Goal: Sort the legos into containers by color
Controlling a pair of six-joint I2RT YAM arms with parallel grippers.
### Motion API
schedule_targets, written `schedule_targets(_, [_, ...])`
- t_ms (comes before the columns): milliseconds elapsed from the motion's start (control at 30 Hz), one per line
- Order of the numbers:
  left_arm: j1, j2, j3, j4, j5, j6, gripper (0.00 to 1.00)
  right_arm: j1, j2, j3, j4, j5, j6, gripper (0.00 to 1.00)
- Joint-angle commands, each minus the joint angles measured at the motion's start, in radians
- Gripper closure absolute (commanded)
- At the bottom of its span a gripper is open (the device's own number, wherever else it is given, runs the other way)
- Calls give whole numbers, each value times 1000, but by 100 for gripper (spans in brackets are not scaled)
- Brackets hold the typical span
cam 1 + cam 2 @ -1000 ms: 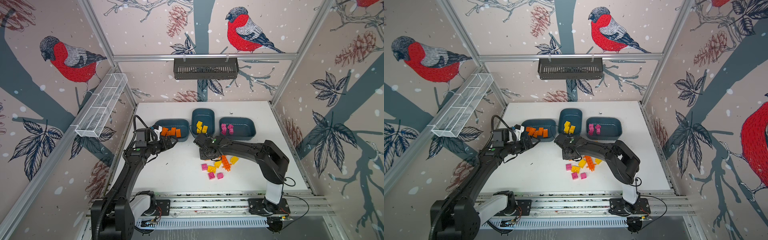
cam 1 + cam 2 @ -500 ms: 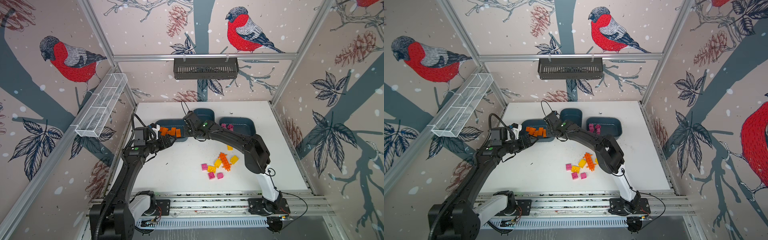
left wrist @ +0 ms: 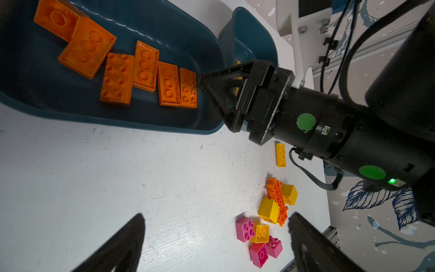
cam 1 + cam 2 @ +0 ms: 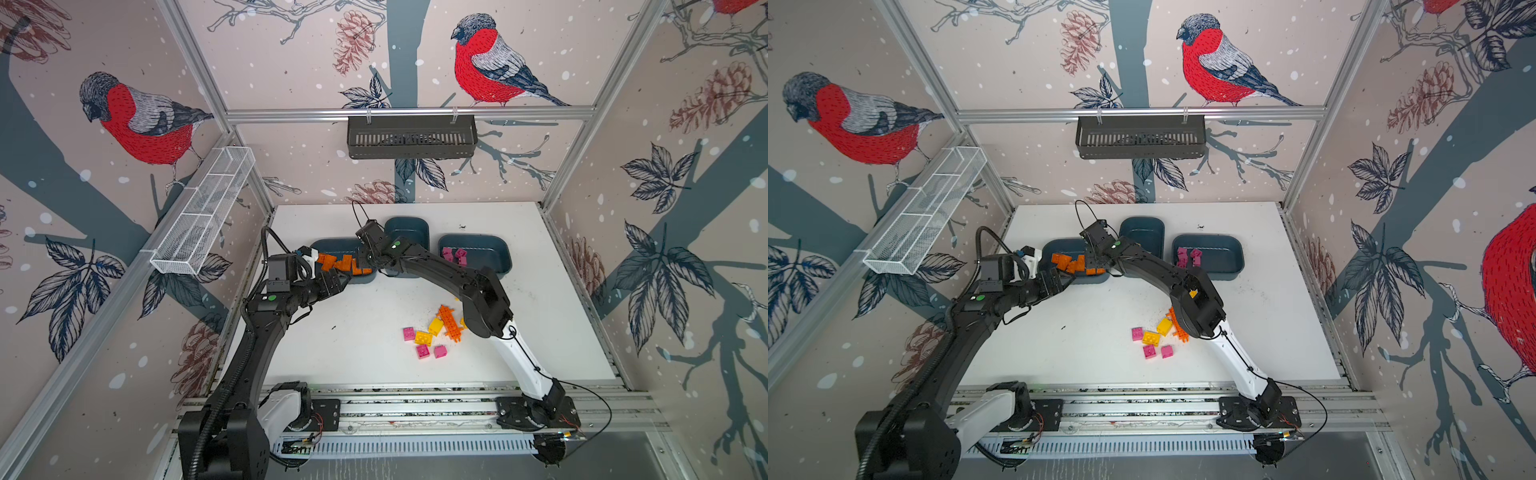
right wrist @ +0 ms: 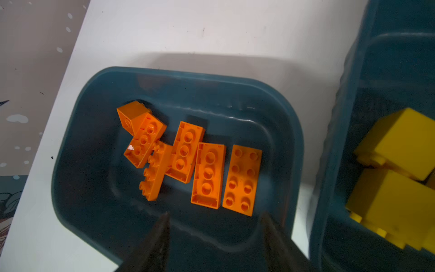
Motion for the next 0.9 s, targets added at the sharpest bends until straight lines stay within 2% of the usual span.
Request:
schedule_targets(0, [4, 5, 12, -1, 3, 19, 5, -7, -63, -1, -61, 19, -15, 38])
schedule_targets(100, [4, 8, 4, 5, 11, 19, 5, -5, -161, -84, -116, 13, 11, 36])
schedule_targets(267, [4, 14, -20, 28, 34, 6, 5, 0, -376, -366, -169, 2, 121, 25])
schedule_targets(467, [5, 47, -35, 53, 76, 2, 5, 28, -568, -645, -197, -20, 263, 21])
schedule_targets(600, [4, 82, -32, 54, 110, 23, 6, 72, -610, -779, -164, -60, 299, 22])
schedule_targets(867, [4, 89, -50, 99, 128, 19, 6, 127, -562, -896, -92, -85, 241, 35])
